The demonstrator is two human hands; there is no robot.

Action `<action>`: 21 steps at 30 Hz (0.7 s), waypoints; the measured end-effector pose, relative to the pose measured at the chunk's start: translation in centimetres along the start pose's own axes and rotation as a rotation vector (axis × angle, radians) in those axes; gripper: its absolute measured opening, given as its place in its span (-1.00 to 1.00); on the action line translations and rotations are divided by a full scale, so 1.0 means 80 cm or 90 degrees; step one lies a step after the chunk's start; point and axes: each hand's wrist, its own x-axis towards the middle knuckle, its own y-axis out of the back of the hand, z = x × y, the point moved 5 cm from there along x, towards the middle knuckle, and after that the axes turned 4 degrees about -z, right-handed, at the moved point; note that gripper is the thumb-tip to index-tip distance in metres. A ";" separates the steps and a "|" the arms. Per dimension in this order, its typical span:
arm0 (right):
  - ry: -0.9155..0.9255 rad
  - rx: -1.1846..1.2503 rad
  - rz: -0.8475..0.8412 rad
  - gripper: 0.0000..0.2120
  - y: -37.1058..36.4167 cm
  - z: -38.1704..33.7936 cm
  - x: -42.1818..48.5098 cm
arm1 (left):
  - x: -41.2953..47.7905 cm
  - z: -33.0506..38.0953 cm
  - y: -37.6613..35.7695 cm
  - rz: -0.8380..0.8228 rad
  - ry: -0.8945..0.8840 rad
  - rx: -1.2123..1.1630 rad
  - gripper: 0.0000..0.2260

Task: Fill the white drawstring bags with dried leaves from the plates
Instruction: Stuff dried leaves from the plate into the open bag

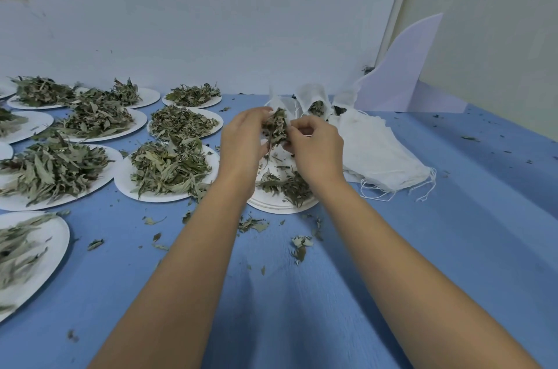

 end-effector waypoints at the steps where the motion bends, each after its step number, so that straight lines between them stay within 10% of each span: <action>1: -0.014 0.015 -0.003 -0.91 0.001 0.002 0.001 | 0.000 0.000 0.001 -0.002 -0.008 0.009 -0.90; 21: 0.071 -0.009 -0.142 -0.94 -0.034 -0.028 -0.029 | 0.000 -0.004 0.048 0.274 -0.061 0.120 -0.68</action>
